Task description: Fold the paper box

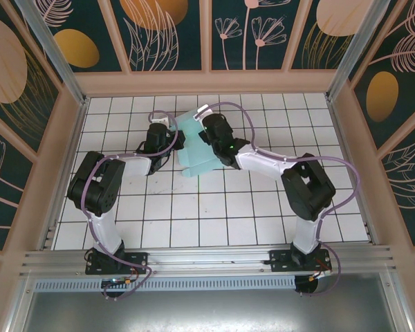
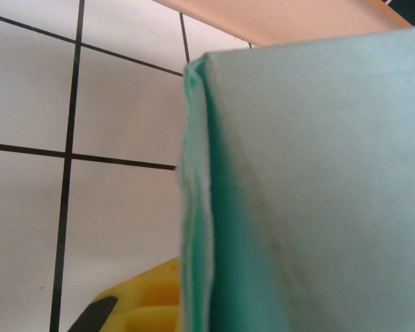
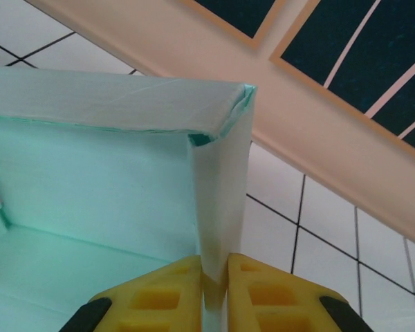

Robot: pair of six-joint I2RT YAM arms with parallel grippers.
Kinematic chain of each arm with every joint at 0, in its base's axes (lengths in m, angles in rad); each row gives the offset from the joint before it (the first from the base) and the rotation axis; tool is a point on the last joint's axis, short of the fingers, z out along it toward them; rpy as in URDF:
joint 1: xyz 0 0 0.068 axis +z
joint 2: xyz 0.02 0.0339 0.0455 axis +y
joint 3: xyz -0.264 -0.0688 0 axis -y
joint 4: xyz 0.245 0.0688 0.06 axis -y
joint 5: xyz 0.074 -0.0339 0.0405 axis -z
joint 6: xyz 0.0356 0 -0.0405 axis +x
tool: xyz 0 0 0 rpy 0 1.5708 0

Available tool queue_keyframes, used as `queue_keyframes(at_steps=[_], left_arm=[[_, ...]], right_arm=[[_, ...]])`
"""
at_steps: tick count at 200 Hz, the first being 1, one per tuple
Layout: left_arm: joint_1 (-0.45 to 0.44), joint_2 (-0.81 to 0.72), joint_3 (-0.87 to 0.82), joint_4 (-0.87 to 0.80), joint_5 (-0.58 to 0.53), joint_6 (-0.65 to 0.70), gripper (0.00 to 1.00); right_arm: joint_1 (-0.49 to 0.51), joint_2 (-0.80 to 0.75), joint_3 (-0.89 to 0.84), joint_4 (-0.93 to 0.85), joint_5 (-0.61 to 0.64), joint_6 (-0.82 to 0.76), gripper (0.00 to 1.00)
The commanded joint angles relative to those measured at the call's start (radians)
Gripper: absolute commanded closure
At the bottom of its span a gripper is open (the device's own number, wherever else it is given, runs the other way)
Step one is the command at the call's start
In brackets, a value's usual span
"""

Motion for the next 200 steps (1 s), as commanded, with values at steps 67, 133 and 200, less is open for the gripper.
queue_keyframes(at_steps=[67,133,200], left_arm=[[-0.019,-0.016,0.031,0.065,0.097,0.015,1.0],[-0.019,-0.009,0.031,0.068,0.099,0.012,1.0],[-0.018,-0.001,0.061,0.066,0.1,0.012,1.0]], right_arm=[[0.032,0.102,0.092,0.092,0.145,-0.09,0.8],[0.032,0.142,0.139,0.101,0.166,-0.121,0.8],[0.026,0.164,0.159,0.088,0.152,-0.125,0.75]])
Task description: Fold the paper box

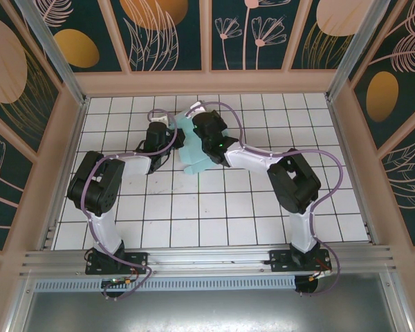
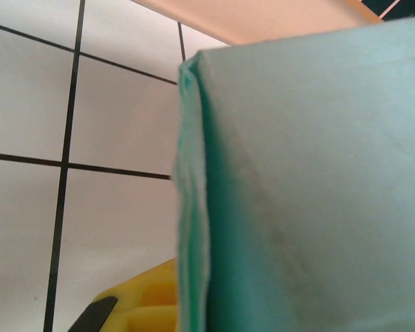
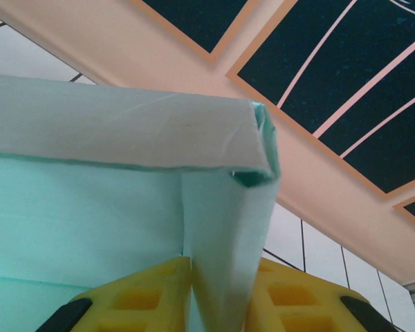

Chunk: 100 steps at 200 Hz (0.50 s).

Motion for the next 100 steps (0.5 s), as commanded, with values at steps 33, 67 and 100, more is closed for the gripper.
queue_keyframes(at_steps=[33,67,100], left_arm=[[-0.022,0.003,0.046,0.066,0.102,0.029,1.0],[-0.022,0.004,0.046,0.064,0.102,0.029,1.0],[-0.023,0.005,0.049,0.063,0.105,0.028,1.0]], right_arm=[[0.002,0.046,0.044,0.019,-0.023,-0.017,0.76],[0.004,0.052,0.043,0.021,-0.007,-0.029,1.0],[0.005,0.056,0.034,0.043,0.012,-0.046,1.0]])
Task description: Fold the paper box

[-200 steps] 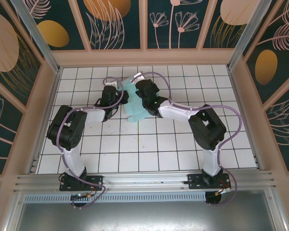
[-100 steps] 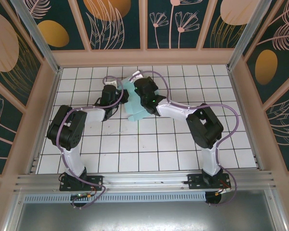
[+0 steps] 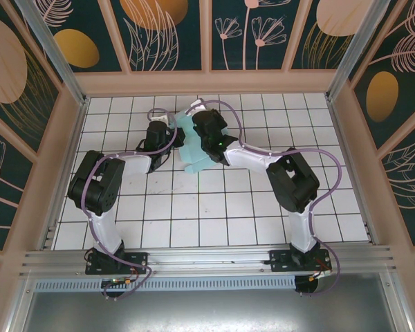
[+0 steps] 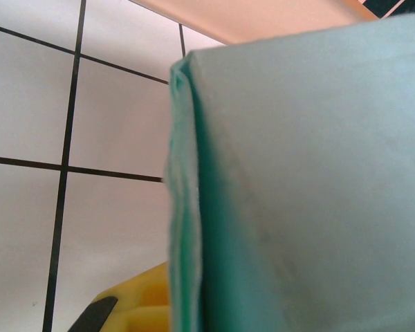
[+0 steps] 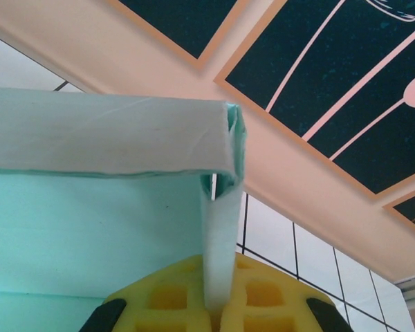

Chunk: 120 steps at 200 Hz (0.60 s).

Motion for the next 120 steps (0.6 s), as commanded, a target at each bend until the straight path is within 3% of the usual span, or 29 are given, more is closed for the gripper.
queue_keyframes(at_steps=[1,17,27,37,44,53,97,109,120], left_arm=[[-0.024,-0.002,0.039,0.07,0.104,0.032,1.0],[-0.024,-0.001,0.039,0.069,0.104,0.031,1.0],[-0.024,-0.002,0.039,0.069,0.104,0.032,1.0],[-0.024,-0.002,0.039,0.069,0.104,0.032,1.0],[-0.024,-0.002,0.039,0.069,0.103,0.032,1.0],[-0.024,-0.002,0.038,0.071,0.104,0.032,1.0],[-0.024,-0.002,0.037,0.071,0.103,0.03,1.0],[-0.024,-0.002,0.037,0.071,0.102,0.03,1.0],[-0.024,-0.002,0.037,0.071,0.102,0.03,1.0]], right_arm=[[0.01,0.04,0.016,0.026,-0.01,-0.04,1.0],[0.012,0.043,0.012,0.042,-0.004,-0.047,1.0],[0.012,0.043,0.01,0.048,-0.001,-0.051,0.83],[0.014,0.043,0.008,0.054,0.0,-0.055,0.8],[0.014,0.046,0.008,0.056,0.002,-0.058,0.84],[0.016,0.046,0.007,0.062,0.007,-0.063,1.0],[0.022,0.05,-0.008,0.114,0.035,-0.095,1.0],[0.022,0.05,-0.01,0.12,0.035,-0.095,0.8],[0.024,0.049,-0.009,0.121,0.034,-0.091,0.77]])
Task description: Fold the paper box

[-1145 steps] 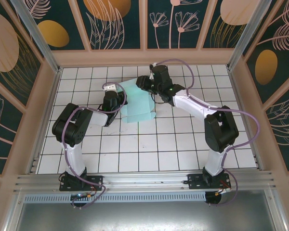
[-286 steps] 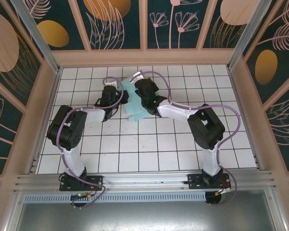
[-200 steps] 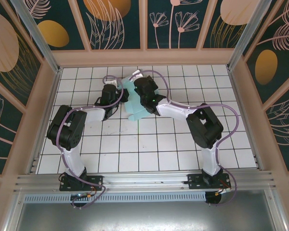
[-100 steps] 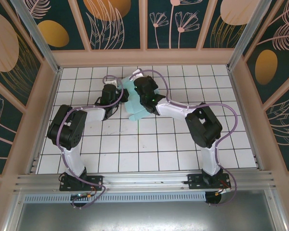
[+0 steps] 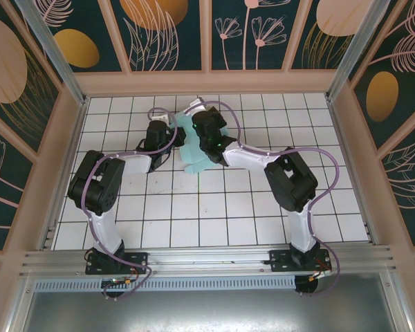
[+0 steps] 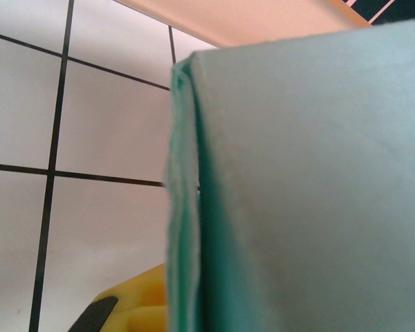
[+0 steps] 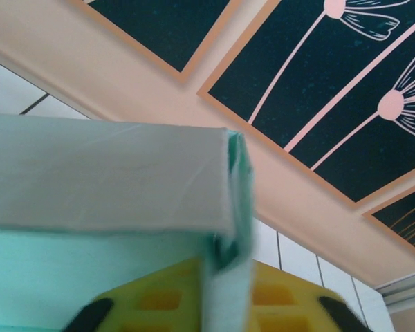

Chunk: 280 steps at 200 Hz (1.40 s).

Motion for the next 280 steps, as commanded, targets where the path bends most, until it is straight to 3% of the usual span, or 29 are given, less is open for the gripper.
queue_keyframes(at_steps=[1,16,32,56,78,91,134,201,248,280], left_arm=[[-0.024,-0.004,0.03,0.06,0.084,0.033,1.0],[-0.024,-0.005,0.029,0.058,0.083,0.032,1.0],[-0.025,-0.004,0.034,0.049,0.083,0.024,1.0],[-0.024,0.011,0.079,-0.046,0.062,0.004,1.0],[-0.024,0.02,0.121,-0.122,0.051,-0.007,1.0],[-0.024,0.025,0.141,-0.157,0.046,-0.011,1.0],[-0.024,0.034,0.199,-0.265,0.038,0.021,1.0],[-0.024,0.031,0.314,-0.513,-0.005,0.181,1.0],[-0.024,0.082,0.502,-0.905,-0.007,0.387,1.0],[-0.024,0.108,0.571,-1.148,-0.083,0.505,1.0]], right_arm=[[0.019,0.034,-0.01,0.043,-0.01,-0.024,0.77],[0.019,0.03,-0.014,0.044,-0.01,-0.02,0.76],[0.019,0.007,-0.025,0.028,-0.032,0.003,0.69],[0.018,-0.069,-0.066,-0.023,-0.14,0.062,0.48],[0.007,-0.139,-0.102,-0.1,-0.247,0.125,0.22],[0.0,-0.19,-0.143,-0.102,-0.301,0.157,0.15],[-0.047,-0.369,-0.271,-0.075,-0.436,0.283,0.12],[-0.232,-0.593,-0.459,0.02,-0.847,0.633,0.13],[-0.319,-0.637,-0.52,0.036,-0.888,0.662,0.14],[-0.352,-0.647,-0.551,0.05,-0.9,0.664,0.15]])
